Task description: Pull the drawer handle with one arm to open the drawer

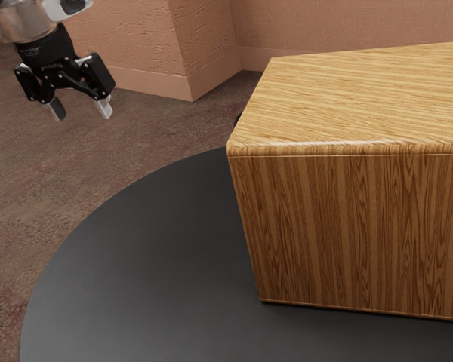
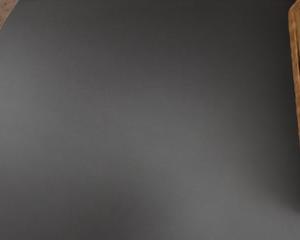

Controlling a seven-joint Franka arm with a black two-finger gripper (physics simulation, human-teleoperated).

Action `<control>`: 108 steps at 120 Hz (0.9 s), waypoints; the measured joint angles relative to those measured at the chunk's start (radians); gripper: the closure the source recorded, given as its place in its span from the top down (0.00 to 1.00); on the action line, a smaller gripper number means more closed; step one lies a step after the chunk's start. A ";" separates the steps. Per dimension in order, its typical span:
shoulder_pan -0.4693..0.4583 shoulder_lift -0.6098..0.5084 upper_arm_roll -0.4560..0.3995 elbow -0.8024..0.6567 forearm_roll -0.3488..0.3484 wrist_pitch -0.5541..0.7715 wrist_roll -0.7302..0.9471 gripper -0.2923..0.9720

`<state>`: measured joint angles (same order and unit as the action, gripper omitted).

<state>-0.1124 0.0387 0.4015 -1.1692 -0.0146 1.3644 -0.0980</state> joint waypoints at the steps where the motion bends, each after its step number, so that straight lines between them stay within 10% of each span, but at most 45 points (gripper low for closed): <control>1: 0.001 0.002 -0.002 0.000 0.000 0.001 0.001 0.77; 36: -0.132 0.032 -0.002 -0.010 -0.026 0.021 0.042 0.77; 108: -0.084 0.150 0.088 0.038 -0.162 0.053 0.083 0.77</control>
<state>-0.1967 0.1891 0.4895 -1.1311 -0.1769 1.4175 -0.0152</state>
